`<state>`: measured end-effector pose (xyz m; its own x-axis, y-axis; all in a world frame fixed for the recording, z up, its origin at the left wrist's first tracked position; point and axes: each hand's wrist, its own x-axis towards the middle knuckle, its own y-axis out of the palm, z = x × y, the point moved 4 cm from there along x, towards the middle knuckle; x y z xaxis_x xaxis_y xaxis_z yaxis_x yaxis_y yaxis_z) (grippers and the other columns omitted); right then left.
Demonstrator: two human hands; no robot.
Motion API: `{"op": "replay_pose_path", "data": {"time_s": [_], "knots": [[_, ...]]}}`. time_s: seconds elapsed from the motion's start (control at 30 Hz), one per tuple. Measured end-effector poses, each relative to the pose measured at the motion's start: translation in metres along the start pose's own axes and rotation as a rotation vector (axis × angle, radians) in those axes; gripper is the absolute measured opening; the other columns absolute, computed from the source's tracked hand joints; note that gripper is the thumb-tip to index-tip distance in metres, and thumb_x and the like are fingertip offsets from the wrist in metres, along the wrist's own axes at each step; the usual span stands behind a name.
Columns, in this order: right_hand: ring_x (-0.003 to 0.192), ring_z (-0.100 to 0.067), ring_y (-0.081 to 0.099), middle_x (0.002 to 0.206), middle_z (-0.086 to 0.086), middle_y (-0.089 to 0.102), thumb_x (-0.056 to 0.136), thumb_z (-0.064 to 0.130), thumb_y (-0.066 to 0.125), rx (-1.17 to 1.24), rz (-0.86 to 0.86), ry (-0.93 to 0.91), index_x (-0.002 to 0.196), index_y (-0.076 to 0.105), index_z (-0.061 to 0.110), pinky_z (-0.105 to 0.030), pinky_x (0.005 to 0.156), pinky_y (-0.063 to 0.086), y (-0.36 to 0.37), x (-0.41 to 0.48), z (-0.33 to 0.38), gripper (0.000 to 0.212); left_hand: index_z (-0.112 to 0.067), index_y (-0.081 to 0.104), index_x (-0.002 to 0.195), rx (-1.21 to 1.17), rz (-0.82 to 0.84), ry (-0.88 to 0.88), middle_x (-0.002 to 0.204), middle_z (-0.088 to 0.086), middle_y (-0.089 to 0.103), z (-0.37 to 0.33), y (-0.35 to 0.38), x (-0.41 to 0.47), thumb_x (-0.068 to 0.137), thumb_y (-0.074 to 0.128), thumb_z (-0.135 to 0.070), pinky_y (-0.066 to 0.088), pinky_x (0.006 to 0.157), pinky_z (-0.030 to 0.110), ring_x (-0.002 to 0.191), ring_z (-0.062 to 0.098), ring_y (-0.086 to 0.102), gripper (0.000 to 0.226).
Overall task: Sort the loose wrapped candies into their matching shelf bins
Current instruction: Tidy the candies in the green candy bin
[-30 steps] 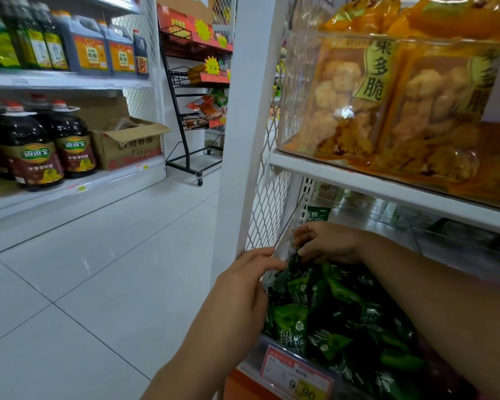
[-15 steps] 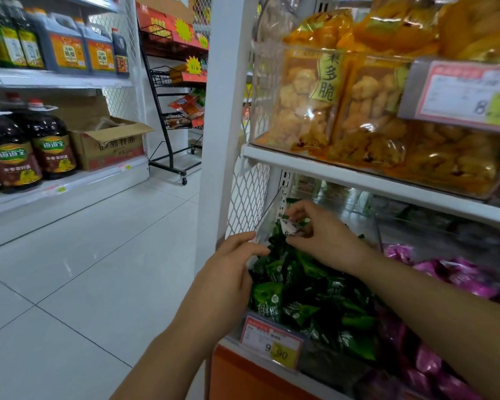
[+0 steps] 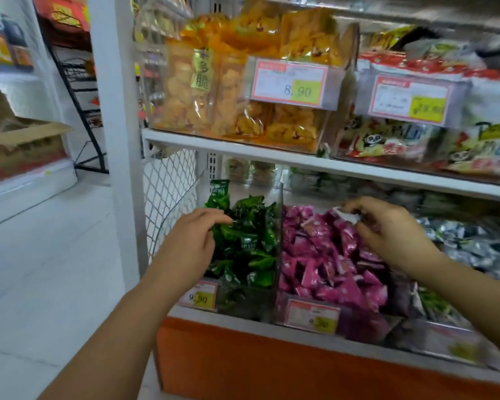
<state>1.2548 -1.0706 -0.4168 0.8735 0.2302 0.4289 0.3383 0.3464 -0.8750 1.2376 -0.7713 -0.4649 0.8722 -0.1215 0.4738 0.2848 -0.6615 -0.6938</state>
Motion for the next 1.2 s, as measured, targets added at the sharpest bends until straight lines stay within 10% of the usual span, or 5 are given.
{"op": "replay_pose_path", "data": {"time_s": [0.4,0.53,0.8,1.03,1.2], "knots": [[0.119,-0.026,0.055,0.151,0.0,0.036,0.096,0.014,0.047,-0.209,0.138,0.312,0.137,0.045,0.022,-0.034,0.091,0.046,-0.023,-0.059,-0.115,0.042,-0.028,0.058,0.121,-0.044,0.109,0.077,0.135,-0.011,0.046,-0.076,0.069,0.03,0.096,0.046,-0.009,0.041,0.071,0.014,0.077,0.007,0.056,0.033],[0.145,-0.02,0.017,0.158,0.011,0.012,0.101,0.032,0.035,-0.309,0.356,0.352,0.149,0.022,0.029,-0.042,0.116,0.013,-0.014,-0.061,-0.129,0.05,-0.027,0.057,0.122,-0.06,0.128,0.088,0.137,-0.009,0.044,-0.083,0.084,0.035,0.097,0.045,-0.01,0.038,0.087,0.015,0.105,0.005,0.049,0.033],[0.12,-0.027,0.047,0.136,-0.007,0.052,0.1,0.041,0.035,-0.197,0.265,0.38,0.136,0.043,0.021,-0.043,0.104,0.033,-0.028,-0.062,-0.122,0.041,-0.026,0.059,0.121,-0.055,0.128,0.11,0.137,-0.01,0.046,-0.076,0.083,0.033,0.094,0.049,-0.007,0.035,0.095,0.018,0.112,0.002,0.045,0.034],[0.147,-0.02,-0.001,0.158,0.011,-0.015,0.093,0.063,0.017,-0.362,0.468,0.356,0.151,-0.001,0.031,-0.059,0.114,-0.002,0.006,-0.071,-0.128,0.069,-0.024,0.059,0.121,-0.046,0.13,0.118,0.134,-0.013,0.046,-0.075,0.082,0.025,0.094,0.05,-0.006,0.031,0.099,0.018,0.111,-0.001,0.043,0.034],[0.147,-0.02,-0.004,0.158,0.01,-0.016,0.088,0.069,0.02,-0.336,0.486,0.402,0.151,-0.005,0.03,-0.061,0.112,0.001,0.009,-0.053,-0.138,0.079,-0.022,0.06,0.12,-0.05,0.123,0.121,0.132,-0.011,0.049,-0.074,0.085,0.025,0.094,0.051,-0.007,0.028,0.1,0.018,0.113,-0.003,0.038,0.031]]}}
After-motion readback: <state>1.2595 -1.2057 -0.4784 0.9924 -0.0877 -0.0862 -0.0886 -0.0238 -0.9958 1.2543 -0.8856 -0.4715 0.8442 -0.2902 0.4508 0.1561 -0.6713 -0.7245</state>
